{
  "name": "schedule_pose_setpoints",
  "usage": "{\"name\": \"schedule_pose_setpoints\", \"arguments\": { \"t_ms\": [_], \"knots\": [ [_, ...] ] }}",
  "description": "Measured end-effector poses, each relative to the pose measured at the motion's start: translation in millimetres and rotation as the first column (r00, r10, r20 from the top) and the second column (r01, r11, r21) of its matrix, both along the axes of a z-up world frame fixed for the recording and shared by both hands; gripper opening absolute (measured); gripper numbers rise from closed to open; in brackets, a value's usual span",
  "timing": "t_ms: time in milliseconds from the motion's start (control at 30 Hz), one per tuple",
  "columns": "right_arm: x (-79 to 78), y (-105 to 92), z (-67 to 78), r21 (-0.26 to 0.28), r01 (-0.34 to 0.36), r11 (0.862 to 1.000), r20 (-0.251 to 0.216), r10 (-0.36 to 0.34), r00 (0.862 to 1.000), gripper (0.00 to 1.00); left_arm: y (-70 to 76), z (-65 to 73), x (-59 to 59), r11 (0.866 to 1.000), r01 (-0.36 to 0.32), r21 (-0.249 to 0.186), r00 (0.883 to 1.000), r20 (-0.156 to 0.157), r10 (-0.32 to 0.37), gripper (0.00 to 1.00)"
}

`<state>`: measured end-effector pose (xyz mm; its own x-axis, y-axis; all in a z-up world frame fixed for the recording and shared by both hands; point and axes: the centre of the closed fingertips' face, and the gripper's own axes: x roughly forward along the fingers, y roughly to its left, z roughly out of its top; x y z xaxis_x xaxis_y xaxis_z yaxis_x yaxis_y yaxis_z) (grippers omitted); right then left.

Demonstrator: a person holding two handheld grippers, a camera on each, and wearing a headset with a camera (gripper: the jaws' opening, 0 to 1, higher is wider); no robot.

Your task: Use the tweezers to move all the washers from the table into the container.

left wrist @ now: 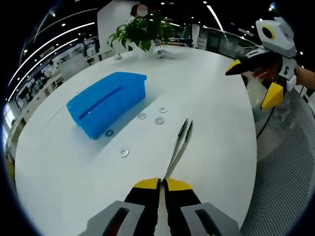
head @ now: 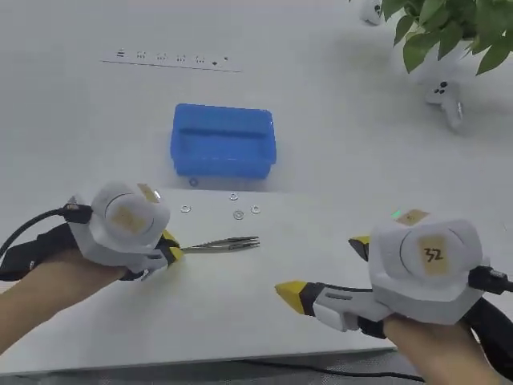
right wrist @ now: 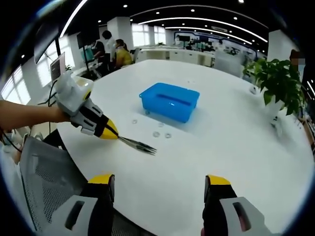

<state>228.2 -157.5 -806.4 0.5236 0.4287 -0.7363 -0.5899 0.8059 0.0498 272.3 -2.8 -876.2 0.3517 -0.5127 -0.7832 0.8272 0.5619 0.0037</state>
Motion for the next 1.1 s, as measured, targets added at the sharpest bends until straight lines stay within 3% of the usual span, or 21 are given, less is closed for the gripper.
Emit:
{"name": "schedule_pose_setpoints", "arguments": {
  "t_ms": [133, 300, 500, 567, 700, 800, 933, 967, 1000, 1067, 1100],
  "knots": [
    [0.3, 5.3, 1.5, 0.001, -0.015, 1.000, 0.003, 0.015, 1.000, 0.72, -3.5, 2.6, -5.3, 0.999, 0.053, 0.008, 0.999, -0.002, -0.053, 0.00],
    [0.9, 15.2, 3.3, 0.000, -0.047, 0.999, 0.009, 0.047, 0.999, 0.70, -11.9, 18.7, -9.0, 0.995, 0.099, -0.001, 0.995, 0.031, -0.099, 0.00],
    [-3.0, 29.1, 4.3, 0.002, -0.108, 0.994, 0.012, 0.108, 0.994, 0.57, -24.2, 56.8, -13.5, 0.992, 0.109, -0.059, 0.991, 0.088, -0.104, 0.00],
    [-7.8, 35.5, 2.6, 0.001, -0.153, 0.988, -0.004, 0.153, 0.988, 0.46, -27.3, 68.6, -16.1, 0.991, 0.110, -0.079, 0.990, 0.099, -0.102, 0.00],
    [-7.0, 46.7, 4.4, -0.011, -0.204, 0.979, 0.030, 0.204, 0.979, 0.34, -32.0, 92.6, -20.1, 0.988, 0.112, -0.104, 0.985, 0.145, -0.097, 0.00],
    [-6.4, 57.6, 6.8, -0.009, -0.258, 0.966, 0.049, 0.258, 0.965, 0.26, -35.3, 102.4, -24.1, 0.987, 0.131, -0.097, 0.979, 0.168, -0.114, 0.00],
    [-7.1, 79.3, 11.6, 0.057, -0.336, 0.940, 0.061, 0.332, 0.941, 0.19, -41.4, 111.1, -31.5, 0.980, 0.170, -0.100, 0.973, 0.177, -0.151, 0.00],
    [-10.0, 85.3, 9.7, 0.064, -0.376, 0.924, 0.046, 0.374, 0.926, 0.15, -43.4, 112.4, -34.3, 0.978, 0.184, -0.100, 0.970, 0.176, -0.165, 0.00],
    [-9.2, 87.0, 8.2, 0.057, -0.379, 0.924, 0.042, 0.377, 0.925, 0.12, -44.1, 112.8, -36.2, 0.977, 0.190, -0.095, 0.969, 0.177, -0.171, 0.00],
    [-10.5, 96.2, 7.7, 0.041, -0.441, 0.896, 0.058, 0.439, 0.897, 0.11, -45.3, 113.4, -40.6, 0.974, 0.214, -0.079, 0.963, 0.181, -0.197, 0.00],
    [-10.7, 99.0, 7.8, 0.038, -0.454, 0.890, 0.062, 0.451, 0.890, 0.11, -45.7, 113.6, -44.9, 0.968, 0.243, -0.061, 0.956, 0.183, -0.228, 0.00]
  ]
}}
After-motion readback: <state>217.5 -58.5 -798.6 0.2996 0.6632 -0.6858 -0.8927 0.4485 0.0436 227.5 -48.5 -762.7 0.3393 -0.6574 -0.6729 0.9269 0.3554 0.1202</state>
